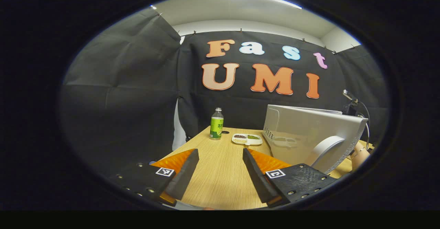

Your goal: Open the microwave oven with the left hand, put the food in, and close the microwave oven.

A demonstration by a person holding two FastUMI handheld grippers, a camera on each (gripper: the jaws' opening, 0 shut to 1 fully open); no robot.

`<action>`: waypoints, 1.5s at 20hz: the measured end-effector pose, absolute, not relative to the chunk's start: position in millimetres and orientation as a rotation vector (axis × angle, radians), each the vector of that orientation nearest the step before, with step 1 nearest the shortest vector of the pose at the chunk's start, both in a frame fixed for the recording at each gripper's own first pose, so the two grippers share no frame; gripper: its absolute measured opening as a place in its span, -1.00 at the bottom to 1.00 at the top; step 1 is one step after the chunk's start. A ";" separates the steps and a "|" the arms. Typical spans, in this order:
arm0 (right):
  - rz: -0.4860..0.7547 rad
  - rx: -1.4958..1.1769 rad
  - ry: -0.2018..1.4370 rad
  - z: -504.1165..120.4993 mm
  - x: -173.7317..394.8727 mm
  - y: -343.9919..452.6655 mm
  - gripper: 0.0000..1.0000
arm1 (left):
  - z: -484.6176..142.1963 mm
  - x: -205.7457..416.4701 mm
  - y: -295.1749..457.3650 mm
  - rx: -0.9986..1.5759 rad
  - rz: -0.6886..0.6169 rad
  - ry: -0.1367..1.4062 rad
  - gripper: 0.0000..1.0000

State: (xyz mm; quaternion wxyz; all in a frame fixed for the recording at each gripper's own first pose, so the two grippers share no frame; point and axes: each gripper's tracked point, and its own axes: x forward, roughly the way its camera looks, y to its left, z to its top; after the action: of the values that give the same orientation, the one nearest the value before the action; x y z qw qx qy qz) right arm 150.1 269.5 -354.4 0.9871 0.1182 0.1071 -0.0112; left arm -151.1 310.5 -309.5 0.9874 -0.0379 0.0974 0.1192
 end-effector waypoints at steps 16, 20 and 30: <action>0.150 0.039 0.185 -212.1 63.8 162.5 0.89 | -319.0 -144.0 302.7 -0.068 0.262 0.213 0.84; 0.125 0.043 0.090 -149.3 46.5 126.7 0.89 | -317.4 -142.8 275.8 -0.072 0.199 0.211 0.84; 0.094 0.048 0.010 -98.5 10.5 73.6 0.88 | -329.4 -140.4 196.7 -0.096 0.075 0.258 -0.96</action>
State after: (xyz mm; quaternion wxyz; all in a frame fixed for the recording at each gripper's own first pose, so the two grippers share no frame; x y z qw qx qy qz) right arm 10.5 73.6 -98.5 0.9986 0.0240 0.0051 0.0470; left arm -140.4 196.7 -329.4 0.9898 -0.0478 0.1285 0.0376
